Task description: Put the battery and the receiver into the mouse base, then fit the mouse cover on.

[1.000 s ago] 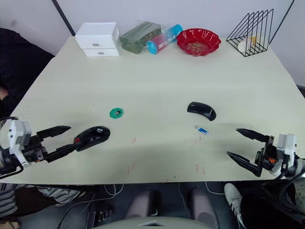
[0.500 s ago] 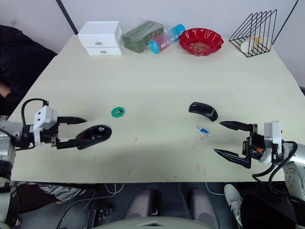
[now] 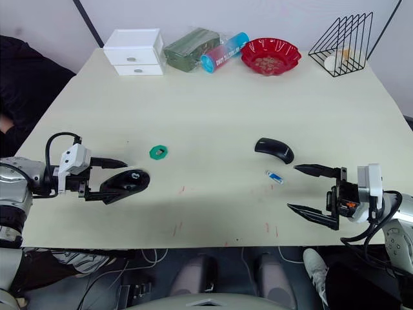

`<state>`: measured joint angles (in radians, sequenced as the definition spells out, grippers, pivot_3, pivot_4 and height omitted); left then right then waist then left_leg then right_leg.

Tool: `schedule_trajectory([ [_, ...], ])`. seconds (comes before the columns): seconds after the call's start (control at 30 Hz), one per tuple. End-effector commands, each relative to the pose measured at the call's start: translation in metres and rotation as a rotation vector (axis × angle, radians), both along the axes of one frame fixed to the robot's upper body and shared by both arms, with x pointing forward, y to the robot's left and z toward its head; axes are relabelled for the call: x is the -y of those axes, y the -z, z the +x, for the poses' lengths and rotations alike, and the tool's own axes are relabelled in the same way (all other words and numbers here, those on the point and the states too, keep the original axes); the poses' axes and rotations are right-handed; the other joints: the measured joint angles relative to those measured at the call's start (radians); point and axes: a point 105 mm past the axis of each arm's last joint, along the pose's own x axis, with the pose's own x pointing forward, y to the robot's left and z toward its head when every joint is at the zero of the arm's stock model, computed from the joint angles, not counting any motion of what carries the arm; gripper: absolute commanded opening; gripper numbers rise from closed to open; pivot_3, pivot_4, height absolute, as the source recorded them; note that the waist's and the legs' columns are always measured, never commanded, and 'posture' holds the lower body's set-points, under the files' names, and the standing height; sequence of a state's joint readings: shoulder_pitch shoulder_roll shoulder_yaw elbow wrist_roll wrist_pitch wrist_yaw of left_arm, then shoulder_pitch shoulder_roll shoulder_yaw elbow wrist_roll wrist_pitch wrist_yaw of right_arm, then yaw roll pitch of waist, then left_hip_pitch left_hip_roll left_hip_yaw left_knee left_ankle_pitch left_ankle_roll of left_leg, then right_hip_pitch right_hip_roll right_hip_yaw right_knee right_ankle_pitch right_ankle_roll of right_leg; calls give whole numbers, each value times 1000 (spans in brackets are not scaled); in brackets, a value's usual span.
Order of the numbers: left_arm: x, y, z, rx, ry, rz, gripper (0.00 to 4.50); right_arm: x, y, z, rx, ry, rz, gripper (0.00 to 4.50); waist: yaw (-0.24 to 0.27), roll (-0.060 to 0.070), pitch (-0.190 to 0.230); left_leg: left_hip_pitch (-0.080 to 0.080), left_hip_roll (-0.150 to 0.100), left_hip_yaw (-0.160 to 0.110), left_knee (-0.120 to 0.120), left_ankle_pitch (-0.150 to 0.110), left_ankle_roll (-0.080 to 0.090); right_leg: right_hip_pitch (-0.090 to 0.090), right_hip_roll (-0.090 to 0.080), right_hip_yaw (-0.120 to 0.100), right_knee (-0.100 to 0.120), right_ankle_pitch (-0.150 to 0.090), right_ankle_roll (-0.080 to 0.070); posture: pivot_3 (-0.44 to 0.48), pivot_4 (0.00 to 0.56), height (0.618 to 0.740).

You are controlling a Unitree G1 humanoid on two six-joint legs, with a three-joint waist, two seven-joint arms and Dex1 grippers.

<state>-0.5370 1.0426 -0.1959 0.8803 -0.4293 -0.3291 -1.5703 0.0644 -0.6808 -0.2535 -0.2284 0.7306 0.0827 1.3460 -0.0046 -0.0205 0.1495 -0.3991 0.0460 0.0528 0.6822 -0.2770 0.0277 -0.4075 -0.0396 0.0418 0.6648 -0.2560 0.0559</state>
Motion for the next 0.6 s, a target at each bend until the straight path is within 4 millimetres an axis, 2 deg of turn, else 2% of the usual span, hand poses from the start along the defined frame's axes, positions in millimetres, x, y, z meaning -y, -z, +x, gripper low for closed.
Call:
schedule_trajectory([
  [0.03, -1, -12, -2, 18, 26, -18, 4422, 3, -10, -3, 48, 4, 2, 4500, 0, 0, 0, 0, 0, 0, 0, 0, 0, 0, 0, 0, 0, 0, 0, 0, 150, 740],
  [0.13, -1, -20, 3, 33, 4, -57, 4422, 3, -10, -2, 48, 7, 4, 4500, 0, 0, 0, 0, 0, 0, 0, 0, 0, 0, 0, 0, 0, 0, 0, 0, 150, 740],
  [0.33, -2, -11, -3, 10, 35, -2, 4422, 3, -10, -1, 52, 9, 5, 4500, -1, 0, 0, 0, 0, 0, 0, 0, 0, 0, 0, 0, 0, 0, 0, 0, 150, 740],
  [0.6, 0, -1, -5, -9, 27, -20, 4422, 3, -11, -1, 59, 9, 5, 4500, 0, 0, 0, 0, 0, 0, 0, 0, 0, 0, 0, 0, 0, 0, 0, 0, 150, 740],
])
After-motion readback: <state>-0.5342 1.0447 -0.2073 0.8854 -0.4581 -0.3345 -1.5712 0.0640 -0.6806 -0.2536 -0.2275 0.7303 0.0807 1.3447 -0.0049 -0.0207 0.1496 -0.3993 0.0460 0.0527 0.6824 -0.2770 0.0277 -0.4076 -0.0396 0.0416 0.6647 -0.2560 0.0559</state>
